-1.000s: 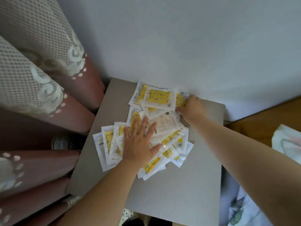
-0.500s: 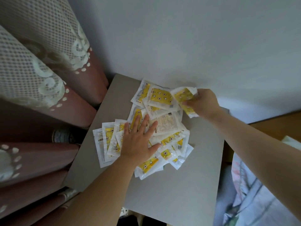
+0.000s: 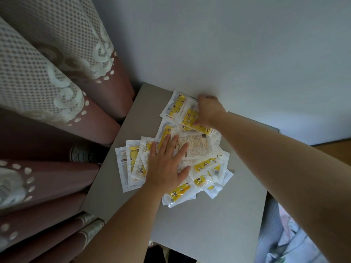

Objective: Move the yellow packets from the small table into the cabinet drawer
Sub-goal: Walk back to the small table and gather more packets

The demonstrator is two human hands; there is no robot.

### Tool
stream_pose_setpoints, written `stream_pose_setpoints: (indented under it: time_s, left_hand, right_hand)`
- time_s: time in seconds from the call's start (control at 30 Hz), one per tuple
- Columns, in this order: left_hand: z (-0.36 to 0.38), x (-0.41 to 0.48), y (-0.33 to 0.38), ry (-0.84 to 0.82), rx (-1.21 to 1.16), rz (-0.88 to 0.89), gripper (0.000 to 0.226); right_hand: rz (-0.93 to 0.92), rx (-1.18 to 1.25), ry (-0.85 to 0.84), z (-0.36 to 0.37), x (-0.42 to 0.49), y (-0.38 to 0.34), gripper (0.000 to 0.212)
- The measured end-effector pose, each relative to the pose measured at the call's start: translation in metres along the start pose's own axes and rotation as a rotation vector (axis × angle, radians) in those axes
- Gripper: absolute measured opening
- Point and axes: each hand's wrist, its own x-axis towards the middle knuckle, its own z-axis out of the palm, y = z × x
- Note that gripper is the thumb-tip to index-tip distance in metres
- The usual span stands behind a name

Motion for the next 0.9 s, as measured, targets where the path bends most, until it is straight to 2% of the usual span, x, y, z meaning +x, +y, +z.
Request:
stream_pose_setpoints:
  time_s: [0.07, 0.13, 0.3, 0.43, 0.5, 0.57, 0.67, 0.73, 0.83, 0.9]
  left_hand:
    - [0.000, -0.001, 0.000, 0.004, -0.009, -0.003, 0.065]
    - [-0.002, -0.001, 0.001, 0.012, -0.007, -0.004, 0.064]
    - [-0.005, -0.002, 0.002, 0.000, 0.014, -0.006, 0.062]
    - [-0.009, -0.002, 0.002, -0.040, 0.012, -0.016, 0.060]
    - [-0.012, -0.001, 0.002, -0.065, 0.014, -0.015, 0.060]
    - [-0.017, 0.000, 0.003, -0.087, 0.012, -0.014, 0.063]
    - [-0.029, 0.001, 0.007, -0.083, -0.001, -0.018, 0.064]
    - [-0.038, 0.006, 0.010, -0.057, -0.002, 0.003, 0.059]
    - [-0.046, 0.020, 0.019, -0.088, -0.031, 0.046, 0.049]
    - [-0.049, 0.032, 0.028, -0.168, -0.076, 0.029, 0.056]
  right_hand:
    - [0.005, -0.003, 0.024, 0.002, -0.001, -0.002, 0.076]
    - [-0.001, -0.089, 0.071, 0.002, -0.002, -0.004, 0.076]
    - [0.002, -0.316, 0.192, -0.001, -0.015, 0.002, 0.053]
    - [-0.056, -0.299, 0.338, 0.008, -0.030, 0.019, 0.040]
    - [-0.001, -0.151, 0.314, 0.011, -0.040, 0.026, 0.030]
    - [0.124, 0.127, 0.291, 0.010, -0.050, 0.036, 0.021]
    - [0.263, 0.639, 0.311, 0.003, -0.069, 0.059, 0.026]
    - [0.379, 0.889, 0.334, 0.005, -0.084, 0.079, 0.026]
    - [0.595, 0.971, 0.278, 0.027, -0.103, 0.106, 0.036]
    - [0.706, 0.973, 0.182, 0.044, -0.115, 0.114, 0.046]
